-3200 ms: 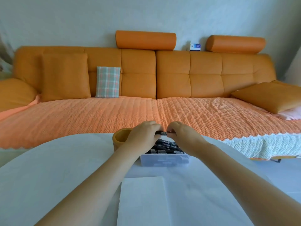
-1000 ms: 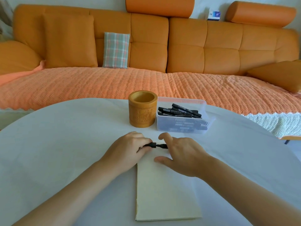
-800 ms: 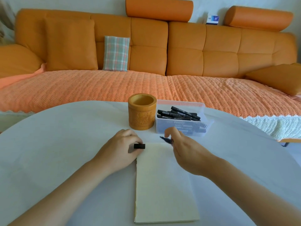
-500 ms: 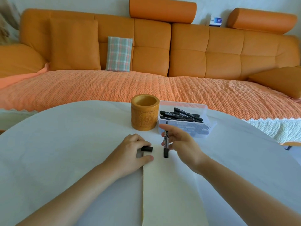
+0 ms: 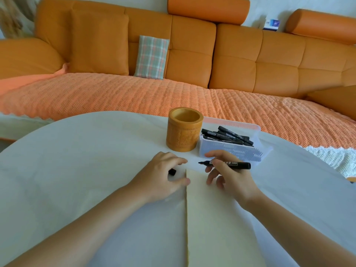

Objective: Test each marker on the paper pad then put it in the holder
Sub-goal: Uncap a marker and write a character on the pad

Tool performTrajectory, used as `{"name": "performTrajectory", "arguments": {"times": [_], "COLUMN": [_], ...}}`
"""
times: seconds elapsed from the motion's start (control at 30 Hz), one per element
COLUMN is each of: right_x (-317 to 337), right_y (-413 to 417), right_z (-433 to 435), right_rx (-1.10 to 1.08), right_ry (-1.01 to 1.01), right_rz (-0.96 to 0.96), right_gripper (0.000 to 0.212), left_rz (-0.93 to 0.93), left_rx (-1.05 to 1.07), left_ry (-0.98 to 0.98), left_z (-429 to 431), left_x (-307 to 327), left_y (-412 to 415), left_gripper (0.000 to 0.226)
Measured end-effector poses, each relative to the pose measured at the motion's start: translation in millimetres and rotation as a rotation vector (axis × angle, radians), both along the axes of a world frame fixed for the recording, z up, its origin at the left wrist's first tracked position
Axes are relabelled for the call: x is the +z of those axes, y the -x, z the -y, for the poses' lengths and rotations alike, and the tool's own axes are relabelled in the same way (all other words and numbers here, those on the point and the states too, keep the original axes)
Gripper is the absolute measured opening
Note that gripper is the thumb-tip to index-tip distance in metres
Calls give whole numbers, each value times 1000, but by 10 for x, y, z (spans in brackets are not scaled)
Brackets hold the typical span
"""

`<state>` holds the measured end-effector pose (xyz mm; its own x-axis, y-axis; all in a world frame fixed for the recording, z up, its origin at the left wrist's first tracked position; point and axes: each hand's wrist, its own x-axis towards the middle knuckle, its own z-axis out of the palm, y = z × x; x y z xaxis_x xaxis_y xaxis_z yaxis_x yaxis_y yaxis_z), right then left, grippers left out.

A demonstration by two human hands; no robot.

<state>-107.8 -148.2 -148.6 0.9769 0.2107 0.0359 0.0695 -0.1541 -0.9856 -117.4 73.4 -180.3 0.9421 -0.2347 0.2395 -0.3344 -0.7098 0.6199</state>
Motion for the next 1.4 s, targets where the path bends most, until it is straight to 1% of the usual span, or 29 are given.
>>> {"name": "performTrajectory", "arguments": {"times": [0.07, 0.1, 0.2, 0.3, 0.47, 0.63, 0.8, 1.0, 1.2, 1.4], "right_x": [15, 7, -26, -42, -64, -142, -165, -162, -180, -184], "right_y": [-26, -37, -53, -82, -146, -157, -168, -144, -150, -154], "right_z": [-58, -83, -143, -177, -229, -226, -224, -227, -195, -185], "right_rx": [-12, -15, -21, 5, 67, 27, 32, 58, 40, 89], "right_ry": [22, 52, 119, 145, 227, 222, 245, 260, 298, 307], "right_rz": [-12, -17, -29, -4, 68, 87, 109, 124, 152, 166], "right_gripper": [19, 16, 7, 15, 18, 24, 24, 27, 29, 26], "left_rz": [9, 23, 49, 22, -21, -43, 15, -17, -33, -39], "left_rx": [-32, -39, -32, -34, -35, -9, -4, -2, -1, -3], "left_ry": [-53, -75, -54, -17, 27, 15, -61, -42, -27, -28], "left_z": [40, 48, 48, 39, 50, 82, 135, 126, 126, 131], "left_x": [-33, -51, -89, -109, -134, -122, -121, -111, -104, -97], "left_y": [9, 16, 25, 8, -27, -40, -31, -19, -26, -28], "left_gripper": [66, 70, 69, 69, 50, 49, 46, 36, 38, 37]}}
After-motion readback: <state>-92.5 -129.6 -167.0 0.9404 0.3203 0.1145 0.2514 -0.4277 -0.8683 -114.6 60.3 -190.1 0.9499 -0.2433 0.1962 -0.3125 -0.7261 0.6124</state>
